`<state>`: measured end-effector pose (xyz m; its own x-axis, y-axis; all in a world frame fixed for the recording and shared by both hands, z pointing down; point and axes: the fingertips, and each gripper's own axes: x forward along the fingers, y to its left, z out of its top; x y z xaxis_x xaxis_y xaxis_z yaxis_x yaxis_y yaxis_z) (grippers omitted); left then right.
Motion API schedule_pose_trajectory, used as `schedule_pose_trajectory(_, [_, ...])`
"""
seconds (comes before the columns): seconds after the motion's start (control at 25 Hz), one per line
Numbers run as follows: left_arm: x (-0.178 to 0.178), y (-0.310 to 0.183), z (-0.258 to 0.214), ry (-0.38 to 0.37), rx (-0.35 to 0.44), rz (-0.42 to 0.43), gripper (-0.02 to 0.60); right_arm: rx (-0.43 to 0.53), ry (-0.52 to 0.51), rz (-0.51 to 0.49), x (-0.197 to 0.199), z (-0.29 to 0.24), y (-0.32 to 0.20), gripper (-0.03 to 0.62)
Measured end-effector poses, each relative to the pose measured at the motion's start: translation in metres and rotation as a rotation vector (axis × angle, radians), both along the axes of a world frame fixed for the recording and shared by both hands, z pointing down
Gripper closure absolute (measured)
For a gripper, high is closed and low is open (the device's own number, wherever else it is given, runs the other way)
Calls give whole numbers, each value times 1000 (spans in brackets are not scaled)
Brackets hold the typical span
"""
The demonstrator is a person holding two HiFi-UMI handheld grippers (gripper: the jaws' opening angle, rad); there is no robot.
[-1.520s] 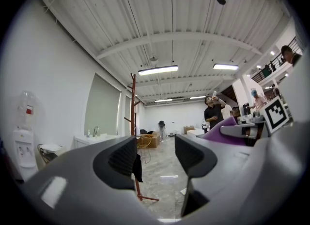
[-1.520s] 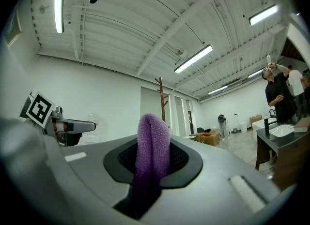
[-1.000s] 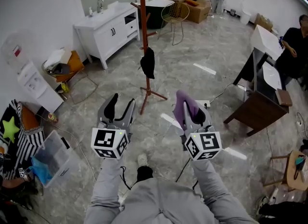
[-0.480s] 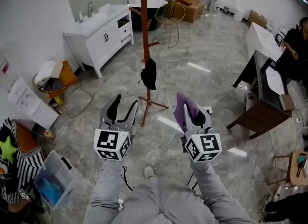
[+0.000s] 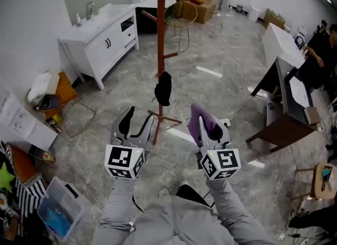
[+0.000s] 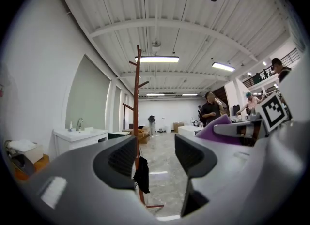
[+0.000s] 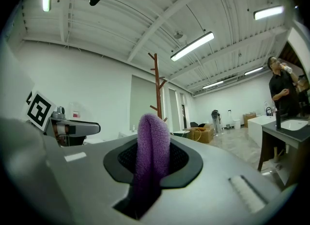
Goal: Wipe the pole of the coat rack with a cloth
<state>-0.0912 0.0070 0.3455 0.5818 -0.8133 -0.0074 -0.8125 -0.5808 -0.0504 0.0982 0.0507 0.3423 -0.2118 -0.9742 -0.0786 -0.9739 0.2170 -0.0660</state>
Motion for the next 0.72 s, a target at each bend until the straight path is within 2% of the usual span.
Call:
schedule_pose_trajectory(0.36, [-9,-58,7,-11,-10,-29,314,2,-5,-46,-13,0,-73,525])
schedule_pose_trajectory(0.72, [2,-143,-7,15,20,-106,314,73,12,-132,-5,-28,-177,525])
